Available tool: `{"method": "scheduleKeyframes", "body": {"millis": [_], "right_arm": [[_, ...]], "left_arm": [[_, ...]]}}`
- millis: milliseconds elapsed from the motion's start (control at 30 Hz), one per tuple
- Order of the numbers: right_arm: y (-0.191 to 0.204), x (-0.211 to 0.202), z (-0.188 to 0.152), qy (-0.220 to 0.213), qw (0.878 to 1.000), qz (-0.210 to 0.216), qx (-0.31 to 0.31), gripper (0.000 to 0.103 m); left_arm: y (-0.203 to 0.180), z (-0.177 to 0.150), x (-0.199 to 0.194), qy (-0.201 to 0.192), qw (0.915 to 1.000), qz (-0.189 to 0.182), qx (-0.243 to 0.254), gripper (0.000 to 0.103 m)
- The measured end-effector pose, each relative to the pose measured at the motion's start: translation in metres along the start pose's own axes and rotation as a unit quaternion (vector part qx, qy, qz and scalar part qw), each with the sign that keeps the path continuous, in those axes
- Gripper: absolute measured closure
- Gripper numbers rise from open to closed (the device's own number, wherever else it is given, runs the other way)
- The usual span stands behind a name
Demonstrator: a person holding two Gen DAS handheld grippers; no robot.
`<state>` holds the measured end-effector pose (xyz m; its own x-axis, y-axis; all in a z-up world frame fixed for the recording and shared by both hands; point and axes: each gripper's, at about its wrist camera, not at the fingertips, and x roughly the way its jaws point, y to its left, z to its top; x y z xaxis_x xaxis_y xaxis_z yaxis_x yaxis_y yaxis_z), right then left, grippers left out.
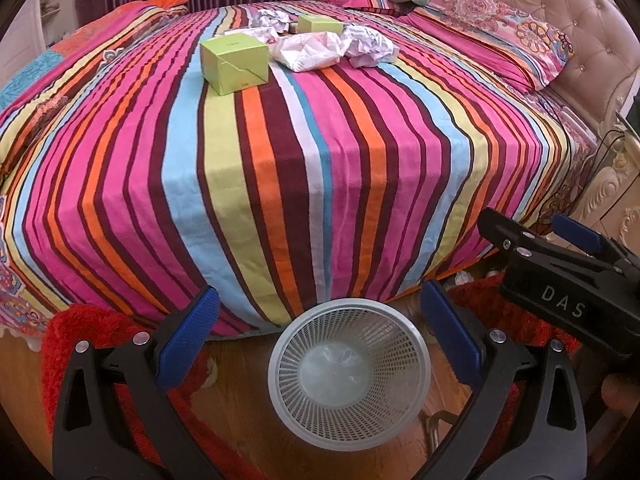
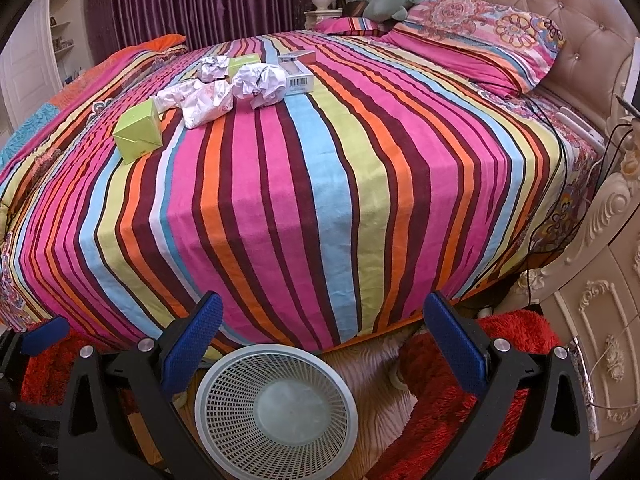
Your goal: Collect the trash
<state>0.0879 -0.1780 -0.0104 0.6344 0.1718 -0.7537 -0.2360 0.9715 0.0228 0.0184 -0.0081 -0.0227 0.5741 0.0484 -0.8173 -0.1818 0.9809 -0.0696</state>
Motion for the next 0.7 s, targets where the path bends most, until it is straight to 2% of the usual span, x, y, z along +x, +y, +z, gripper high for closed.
{"method": "scheduleKeyframes", "body": {"millis": [133, 333, 500, 700], "right_arm": [[-0.005, 0.004, 0.003, 0.004, 1.000, -0.006, 0.013, 0.007], [-0.009, 0.013, 0.005, 0.017, 1.000, -0.011, 0.023, 0.007], [-0.010, 0.021, 0.006, 0.026, 0.999, -0.012, 0.023, 0.006], [-0.008, 0.024, 0.009, 0.028, 0.999, -0.011, 0.015, 0.006]], "left_arm": [[0.000, 0.001, 0.006, 0.005, 1.0000, 0.003, -0.001, 0.006], [0.013, 0.004, 0.017, 0.018, 0.9992, -0.002, -0.035, 0.006], [0.026, 0.008, 0.026, 0.026, 0.9975, 0.007, -0.065, 0.006], [0.033, 0.015, 0.025, 0.024, 0.9969, 0.021, -0.072, 0.006]]}}
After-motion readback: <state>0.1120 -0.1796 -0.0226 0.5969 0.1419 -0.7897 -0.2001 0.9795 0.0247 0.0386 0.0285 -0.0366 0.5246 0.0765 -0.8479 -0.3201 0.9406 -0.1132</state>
